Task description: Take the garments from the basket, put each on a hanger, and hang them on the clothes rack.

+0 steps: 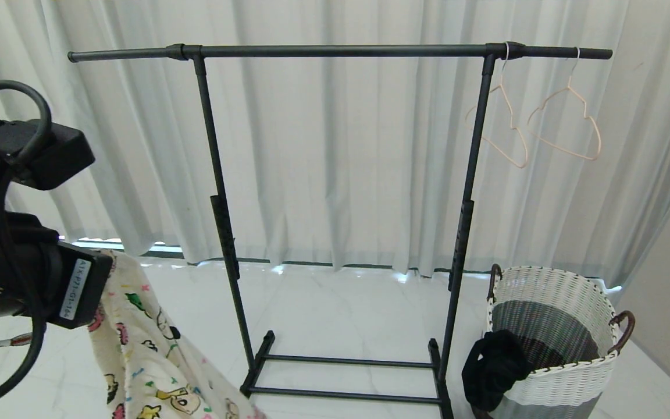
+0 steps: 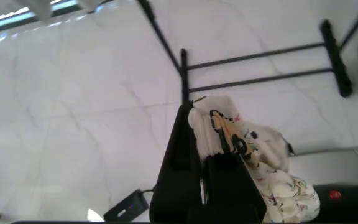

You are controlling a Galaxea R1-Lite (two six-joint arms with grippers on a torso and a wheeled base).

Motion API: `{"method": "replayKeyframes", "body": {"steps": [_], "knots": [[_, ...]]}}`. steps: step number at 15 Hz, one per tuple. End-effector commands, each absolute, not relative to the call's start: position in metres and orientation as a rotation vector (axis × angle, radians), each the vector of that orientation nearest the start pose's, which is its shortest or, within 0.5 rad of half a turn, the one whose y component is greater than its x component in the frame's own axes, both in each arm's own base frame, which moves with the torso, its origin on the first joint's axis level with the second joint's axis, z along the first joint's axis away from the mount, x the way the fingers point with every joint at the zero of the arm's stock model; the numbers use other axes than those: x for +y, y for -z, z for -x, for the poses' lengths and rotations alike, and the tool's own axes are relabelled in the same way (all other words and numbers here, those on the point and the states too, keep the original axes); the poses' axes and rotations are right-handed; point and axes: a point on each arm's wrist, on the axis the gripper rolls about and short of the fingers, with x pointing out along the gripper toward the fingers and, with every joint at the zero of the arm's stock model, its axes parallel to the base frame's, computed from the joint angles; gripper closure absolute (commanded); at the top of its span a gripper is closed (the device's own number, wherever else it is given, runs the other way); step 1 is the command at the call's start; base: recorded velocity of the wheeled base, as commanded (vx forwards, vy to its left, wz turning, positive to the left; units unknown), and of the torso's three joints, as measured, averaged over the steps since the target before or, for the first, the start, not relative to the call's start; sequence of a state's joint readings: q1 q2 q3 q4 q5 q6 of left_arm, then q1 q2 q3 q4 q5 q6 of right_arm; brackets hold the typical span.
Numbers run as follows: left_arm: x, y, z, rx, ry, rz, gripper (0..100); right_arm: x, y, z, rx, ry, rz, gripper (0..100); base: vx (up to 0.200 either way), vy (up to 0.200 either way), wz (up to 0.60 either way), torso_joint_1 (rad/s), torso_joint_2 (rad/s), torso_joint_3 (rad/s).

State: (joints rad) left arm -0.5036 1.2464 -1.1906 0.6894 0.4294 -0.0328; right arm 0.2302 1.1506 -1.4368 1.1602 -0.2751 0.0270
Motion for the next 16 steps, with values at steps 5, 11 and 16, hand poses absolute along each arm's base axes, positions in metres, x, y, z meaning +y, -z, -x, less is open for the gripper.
{"method": "replayKeyframes", "body": {"steps": [5,11,16], "knots": [[-0.049,-0.282,-0.141,0.651,-0.041,-0.261,100,0.015,-0.314,-0.098,0.793,0.07,0.17,0,0.0,0.0,0.0,0.013,-0.04,-0.031],[-0.049,-0.28,-0.141,0.655,-0.041,-0.263,100,0.015,-0.315,-0.101,0.768,0.075,0.158,0,0.0,0.0,0.0,0.136,-0.4,-0.273],[-0.049,-0.281,-0.141,0.648,-0.041,-0.26,100,0.014,-0.318,-0.117,0.717,0.108,0.13,0,0.0,0.0,0.0,0.185,-0.47,-0.277]]}}
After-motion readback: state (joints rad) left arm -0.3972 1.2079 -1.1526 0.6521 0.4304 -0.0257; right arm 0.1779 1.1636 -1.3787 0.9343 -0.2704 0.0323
